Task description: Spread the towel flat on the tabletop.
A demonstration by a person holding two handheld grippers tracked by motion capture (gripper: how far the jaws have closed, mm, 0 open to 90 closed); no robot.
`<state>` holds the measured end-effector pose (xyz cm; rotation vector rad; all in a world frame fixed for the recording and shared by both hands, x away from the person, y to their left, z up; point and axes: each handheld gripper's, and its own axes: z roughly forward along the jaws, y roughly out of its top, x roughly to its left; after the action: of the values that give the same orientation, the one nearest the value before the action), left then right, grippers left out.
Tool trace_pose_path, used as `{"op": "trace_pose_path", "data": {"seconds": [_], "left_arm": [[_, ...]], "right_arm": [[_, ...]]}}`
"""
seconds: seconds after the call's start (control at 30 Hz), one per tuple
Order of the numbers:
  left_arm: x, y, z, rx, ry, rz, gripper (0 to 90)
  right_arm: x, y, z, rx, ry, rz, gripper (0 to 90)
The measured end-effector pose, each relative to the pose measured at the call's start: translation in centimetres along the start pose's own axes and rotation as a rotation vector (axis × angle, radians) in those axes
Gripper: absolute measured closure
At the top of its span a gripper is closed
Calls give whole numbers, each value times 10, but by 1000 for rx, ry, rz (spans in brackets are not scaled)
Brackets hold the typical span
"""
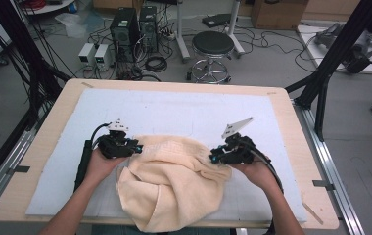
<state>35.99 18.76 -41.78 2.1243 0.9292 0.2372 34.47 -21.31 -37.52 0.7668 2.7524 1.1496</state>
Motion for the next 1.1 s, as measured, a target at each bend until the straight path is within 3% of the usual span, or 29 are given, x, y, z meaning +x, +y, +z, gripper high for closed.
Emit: {"op": "trace_pose_path", "data": {"seconds": [0.07,0.13,0.27,0.37,0.5,0.57,0.63,0.7,0.77,0.93,1.1], "left_arm": [[-1,-1,1,26,16,16,604],[-1,-2,5,44,26,2,561],[0,-6,13,70,18,1,513],[-7,-5,17,74,60,51,534],[-13,-5,18,72,99,93,629],[-14,-5,19,70,98,91,670],[-16,-5,19,65,96,97,742],[-17,-4,17,58,96,106,809],[-15,-3,12,32,66,83,867],[-9,2,-14,-44,42,52,873],[-4,13,-44,-135,18,29,874]], "right_arm": [[-10,2,-7,-17,-48,14,644],[-21,-2,-3,-7,-52,59,552],[-32,-18,21,82,-50,103,470],[-33,-21,33,149,-61,115,496],[-26,-26,37,119,-119,73,668],[-28,-29,37,104,-107,88,743],[-27,-28,37,112,-98,73,819],[-23,-24,35,112,-89,50,840],[-19,-20,30,88,-83,35,845],[-7,4,1,-7,-90,-24,848],[4,32,-25,-59,-99,-81,848]]}}
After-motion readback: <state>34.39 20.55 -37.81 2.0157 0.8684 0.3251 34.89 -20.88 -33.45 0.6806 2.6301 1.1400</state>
